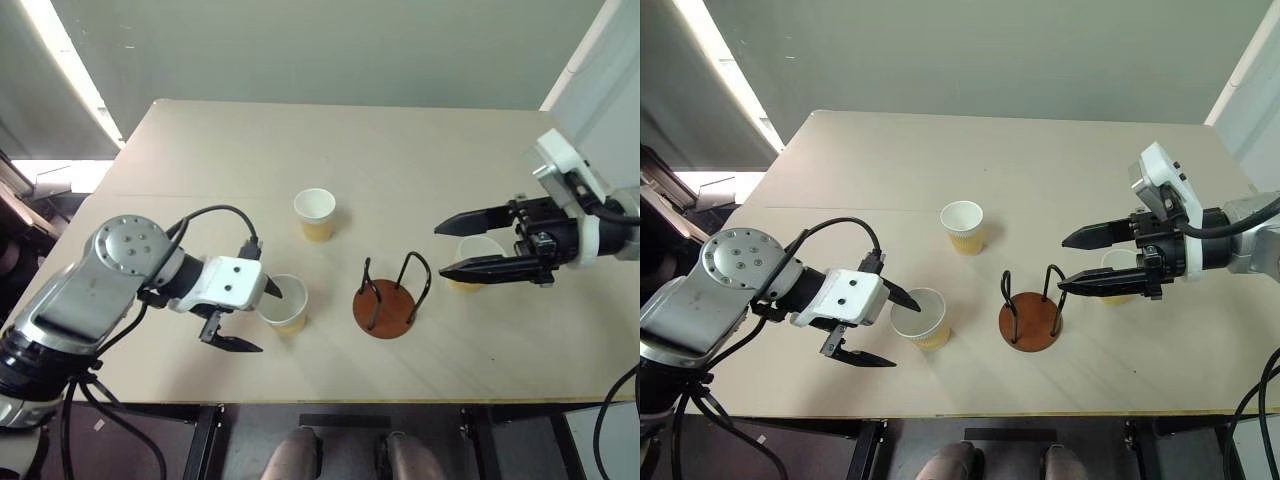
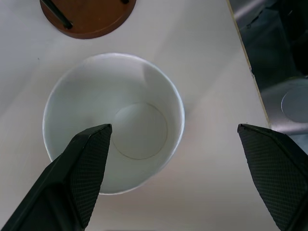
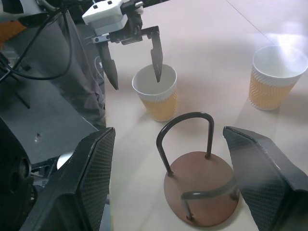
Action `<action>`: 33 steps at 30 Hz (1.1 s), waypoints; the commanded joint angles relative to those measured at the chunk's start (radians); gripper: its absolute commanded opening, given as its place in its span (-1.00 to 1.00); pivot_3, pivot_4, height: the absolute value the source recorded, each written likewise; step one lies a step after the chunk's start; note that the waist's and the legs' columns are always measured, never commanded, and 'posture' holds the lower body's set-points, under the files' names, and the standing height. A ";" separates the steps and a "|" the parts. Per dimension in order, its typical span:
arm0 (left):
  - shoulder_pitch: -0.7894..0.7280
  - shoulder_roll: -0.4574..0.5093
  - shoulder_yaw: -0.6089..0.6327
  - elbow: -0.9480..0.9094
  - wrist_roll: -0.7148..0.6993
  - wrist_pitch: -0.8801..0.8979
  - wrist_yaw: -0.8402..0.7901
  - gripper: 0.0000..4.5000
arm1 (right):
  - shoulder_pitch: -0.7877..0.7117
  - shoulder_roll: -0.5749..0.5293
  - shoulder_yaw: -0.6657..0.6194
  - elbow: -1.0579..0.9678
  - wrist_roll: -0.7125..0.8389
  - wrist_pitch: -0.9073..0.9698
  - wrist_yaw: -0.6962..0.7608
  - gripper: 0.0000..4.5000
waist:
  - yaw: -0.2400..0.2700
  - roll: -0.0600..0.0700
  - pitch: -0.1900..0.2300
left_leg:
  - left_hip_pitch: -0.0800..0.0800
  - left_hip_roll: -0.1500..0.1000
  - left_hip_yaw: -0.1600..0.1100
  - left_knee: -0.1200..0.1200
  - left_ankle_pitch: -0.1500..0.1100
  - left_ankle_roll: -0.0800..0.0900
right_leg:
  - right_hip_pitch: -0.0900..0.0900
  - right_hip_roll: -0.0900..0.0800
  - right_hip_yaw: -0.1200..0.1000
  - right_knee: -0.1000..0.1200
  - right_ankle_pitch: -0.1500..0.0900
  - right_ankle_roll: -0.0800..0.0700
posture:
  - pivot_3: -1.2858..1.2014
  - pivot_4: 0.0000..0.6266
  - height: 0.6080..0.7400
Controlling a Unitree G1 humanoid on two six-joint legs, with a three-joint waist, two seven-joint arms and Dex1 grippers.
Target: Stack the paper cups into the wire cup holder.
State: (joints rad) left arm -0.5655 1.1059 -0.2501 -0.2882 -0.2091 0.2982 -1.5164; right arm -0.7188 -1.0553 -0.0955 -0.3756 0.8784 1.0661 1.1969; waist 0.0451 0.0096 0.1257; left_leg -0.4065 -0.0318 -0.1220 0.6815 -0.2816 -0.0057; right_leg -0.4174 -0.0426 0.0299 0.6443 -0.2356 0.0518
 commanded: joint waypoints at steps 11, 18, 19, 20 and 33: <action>-0.050 -0.046 -0.032 0.026 0.023 -0.044 -0.054 -0.79 | 0.134 0.023 -0.071 -0.046 -0.051 -0.284 0.042 0.66 | 0.000 0.000 0.000 | 0.000 0.000 0.000 0.000 0.000 0.000 | 0.000 0.000 0.000 0.000 0.000 0.000 | 0.03 -0.52 1.00; -0.132 -0.044 -0.011 0.013 -0.049 0.035 -0.097 -0.98 | 0.140 0.005 -0.085 -0.031 -0.048 -0.335 0.070 0.66 | 0.001 0.000 0.000 | 0.000 0.000 0.000 0.000 0.000 0.000 | 0.000 0.000 0.000 0.000 0.000 0.000 | 0.03 -0.52 1.00; -0.156 -0.044 -0.007 0.019 -0.061 0.046 -0.098 -0.98 | 0.144 0.003 -0.089 -0.029 -0.046 -0.338 0.075 0.66 | 0.001 0.000 0.000 | -0.001 0.000 0.000 0.001 0.000 0.000 | 0.000 0.000 0.000 0.000 0.000 0.000 | 0.03 -0.52 1.00; -0.177 -0.044 -0.003 0.024 -0.072 0.056 -0.098 -0.98 | 0.146 0.001 -0.093 -0.028 -0.044 -0.340 0.077 0.66 | 0.001 0.000 0.000 | -0.001 0.000 0.000 0.001 0.000 0.000 | 0.000 0.000 0.000 0.000 0.000 0.000 | 0.03 -0.52 1.00; -0.555 -0.172 -0.006 0.211 -0.208 0.178 -0.098 -0.98 | 0.226 -0.007 -0.153 -0.037 -0.037 -0.358 0.063 0.66 | 0.005 0.000 0.000 | -0.002 0.000 0.000 0.001 0.000 0.000 | 0.000 -0.001 -0.001 0.000 0.000 0.001 | 0.03 -0.52 1.00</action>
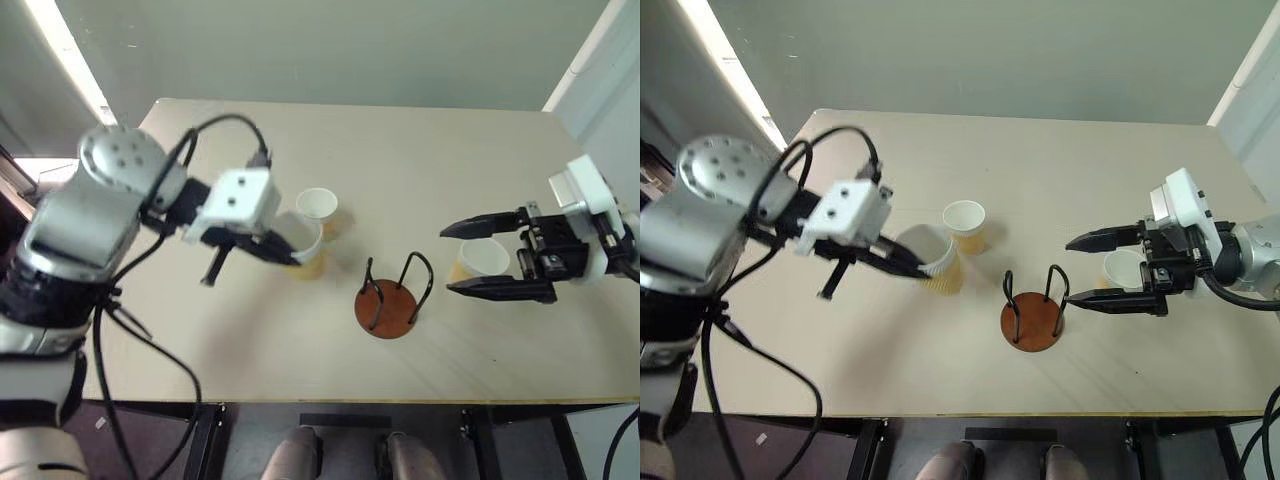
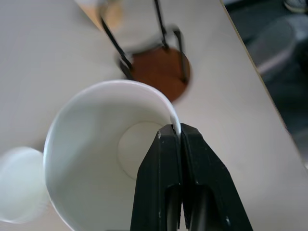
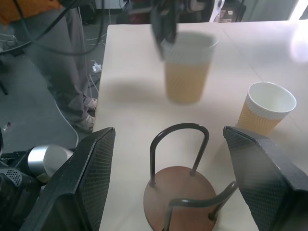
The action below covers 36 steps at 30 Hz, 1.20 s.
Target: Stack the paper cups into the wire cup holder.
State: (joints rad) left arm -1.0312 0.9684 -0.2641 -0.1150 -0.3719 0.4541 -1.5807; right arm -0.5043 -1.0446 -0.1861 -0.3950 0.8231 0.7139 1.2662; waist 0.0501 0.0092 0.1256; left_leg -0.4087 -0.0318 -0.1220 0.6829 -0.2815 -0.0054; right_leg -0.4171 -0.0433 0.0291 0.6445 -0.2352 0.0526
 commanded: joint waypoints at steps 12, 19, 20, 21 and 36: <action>-0.400 -0.271 -0.222 0.349 -0.106 -0.160 -0.034 -0.98 | 0.126 -0.044 -0.178 -0.057 0.024 -0.009 -0.036 0.66 | 0.005 0.000 0.000 | -0.002 0.000 0.000 0.000 0.000 0.001 | 0.000 0.000 0.000 -0.001 0.001 0.002 | 0.03 -0.52 1.00; -0.469 -0.364 -0.373 0.462 -0.162 -0.278 -0.034 -0.98 | 0.242 -0.052 -0.302 -0.140 0.063 0.036 -0.090 0.66 | 0.013 -0.001 0.001 | -0.005 0.000 0.001 0.001 0.000 0.003 | -0.001 -0.001 0.000 -0.003 0.003 0.005 | 0.03 -0.52 1.00; -0.473 -0.361 -0.399 0.463 -0.174 -0.290 -0.034 -0.98 | 0.258 -0.054 -0.322 -0.148 0.068 0.042 -0.095 0.66 | 0.013 -0.001 0.001 | -0.006 0.000 0.001 0.001 0.000 0.003 | -0.001 0.000 0.000 -0.003 0.003 0.005 | 0.03 -0.52 1.00; -0.477 -0.359 -0.420 0.464 -0.189 -0.296 -0.034 -0.98 | 0.272 -0.056 -0.338 -0.154 0.072 0.046 -0.100 0.66 | 0.013 -0.001 0.001 | -0.006 0.000 0.002 0.001 0.000 0.003 | -0.001 0.000 0.000 -0.003 0.003 0.005 | 0.03 -0.52 1.00; -0.472 -0.337 -0.603 0.446 -0.237 -0.375 -0.034 -0.98 | 0.340 -0.066 -0.419 -0.181 0.094 0.053 -0.132 0.66 | 0.015 -0.001 0.001 | -0.007 0.000 0.002 0.003 0.000 0.004 | -0.001 0.000 0.000 -0.003 0.003 0.006 | 0.03 -0.52 1.00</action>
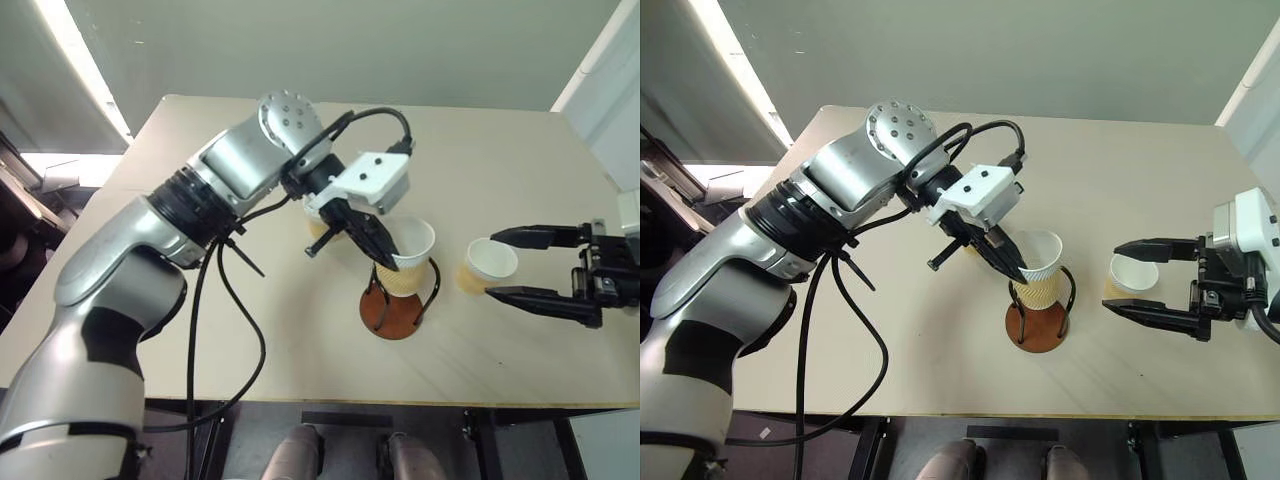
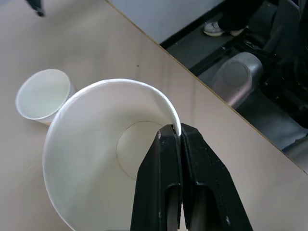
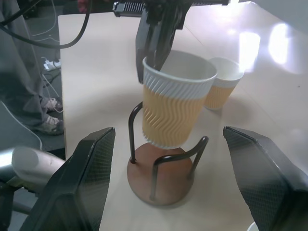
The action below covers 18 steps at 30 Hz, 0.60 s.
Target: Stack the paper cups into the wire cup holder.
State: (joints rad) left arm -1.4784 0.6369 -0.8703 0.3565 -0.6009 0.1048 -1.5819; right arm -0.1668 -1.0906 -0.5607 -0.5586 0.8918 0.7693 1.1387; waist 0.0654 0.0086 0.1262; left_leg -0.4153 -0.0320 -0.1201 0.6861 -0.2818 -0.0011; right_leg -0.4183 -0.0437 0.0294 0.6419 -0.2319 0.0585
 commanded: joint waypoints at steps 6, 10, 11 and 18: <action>-0.015 -0.044 0.023 -0.012 0.028 -0.035 -0.032 -0.73 | -0.002 -0.034 -0.039 -0.007 0.030 -0.002 -0.005 0.66 | 0.001 0.000 0.000 | -0.001 0.000 0.000 0.002 0.000 0.000 | 0.000 0.000 0.000 0.000 0.000 0.000 | 0.03 -0.52 1.00; -0.017 -0.063 0.095 0.001 0.013 0.023 -0.032 -0.10 | -0.011 -0.064 -0.005 0.019 0.017 0.009 -0.003 0.66 | 0.001 0.000 0.000 | -0.001 0.000 0.000 0.003 0.000 0.001 | 0.000 0.000 0.000 0.001 0.000 0.001 | 0.03 -0.52 1.00; -0.017 -0.064 0.115 0.005 0.011 0.036 -0.032 0.05 | -0.014 -0.074 0.014 0.027 -0.001 0.007 -0.010 0.66 | 0.001 0.000 0.000 | -0.001 0.000 0.000 0.003 0.000 0.001 | 0.000 0.000 0.000 0.001 0.000 0.001 | 0.03 -0.52 1.00; 0.013 -0.025 0.347 -0.022 -0.025 0.224 -0.032 0.99 | -0.112 -0.101 0.176 0.106 -0.090 -0.013 -0.061 0.66 | -0.001 0.000 0.000 | -0.001 0.000 0.001 0.005 -0.001 0.001 | 0.000 0.000 0.000 0.002 0.000 0.001 | 0.03 -0.52 1.00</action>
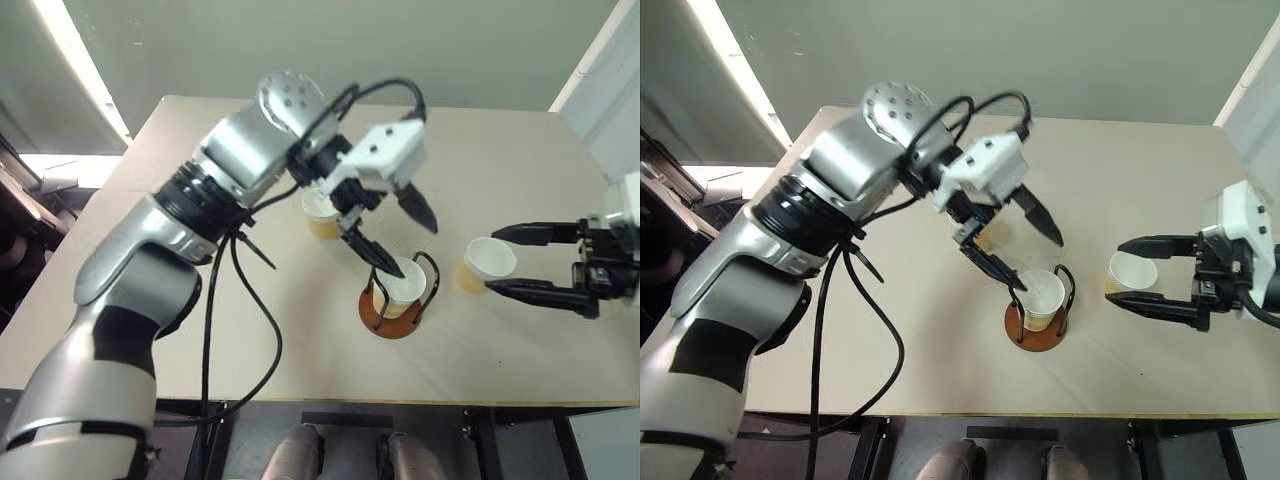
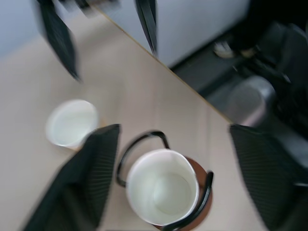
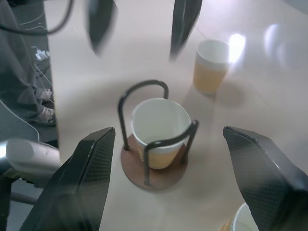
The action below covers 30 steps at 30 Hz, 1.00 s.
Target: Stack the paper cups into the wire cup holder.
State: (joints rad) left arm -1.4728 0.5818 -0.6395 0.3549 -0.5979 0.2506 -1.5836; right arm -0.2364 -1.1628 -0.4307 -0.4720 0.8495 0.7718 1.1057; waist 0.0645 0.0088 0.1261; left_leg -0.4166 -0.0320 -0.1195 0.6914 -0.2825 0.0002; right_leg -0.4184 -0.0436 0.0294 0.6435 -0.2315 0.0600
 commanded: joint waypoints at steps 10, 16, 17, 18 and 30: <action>0.219 0.206 0.363 -0.293 -0.053 0.376 0.024 0.99 | -0.239 -0.065 0.381 0.187 -0.336 -0.085 -0.031 0.66 | -0.003 0.000 0.000 | -0.001 0.000 -0.001 0.002 0.000 0.001 | 0.000 0.000 0.000 0.000 0.000 0.001 | 0.03 -0.52 1.00; 0.479 0.404 0.487 -0.501 -0.051 0.417 0.025 0.99 | -0.304 -0.105 0.536 0.285 -0.528 -0.217 0.087 0.66 | -0.011 0.001 0.000 | 0.000 0.000 -0.001 0.003 0.000 0.001 | 0.000 0.001 0.000 0.000 0.000 0.000 | 0.03 -0.52 1.00; 0.499 0.419 0.503 -0.512 -0.051 0.420 0.030 0.99 | -0.312 -0.103 0.545 0.295 -0.544 -0.229 0.100 0.66 | -0.010 0.001 0.000 | 0.000 0.000 -0.001 0.003 0.000 0.001 | 0.000 0.001 0.000 0.000 0.000 0.000 | 0.03 -0.52 1.00; 0.520 0.435 0.523 -0.522 -0.054 0.425 0.040 0.99 | -0.323 -0.101 0.558 0.308 -0.564 -0.240 0.113 0.66 | -0.008 0.001 0.000 | 0.000 0.000 -0.002 0.005 0.000 0.001 | 0.000 0.001 -0.001 -0.001 0.000 0.000 | 0.03 -0.52 1.00; 0.627 0.510 0.669 -0.570 -0.060 0.477 0.156 0.99 | -0.412 -0.030 0.659 0.450 -0.743 -0.374 0.214 0.66 | -0.013 0.001 0.000 | 0.002 0.000 -0.002 0.006 -0.001 0.002 | 0.001 0.001 0.000 0.000 -0.001 -0.001 | 0.03 -0.52 1.00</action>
State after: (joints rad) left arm -0.8409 1.0742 -0.0195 -0.1754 -0.6385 0.7192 -1.4386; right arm -0.6241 -1.1873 0.2250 -0.0323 0.1378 0.4286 1.3037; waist 0.0519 0.0094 0.1258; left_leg -0.4149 -0.0323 -0.1213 0.6976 -0.2832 0.0020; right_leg -0.4176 -0.0429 0.0290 0.6437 -0.2321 0.0589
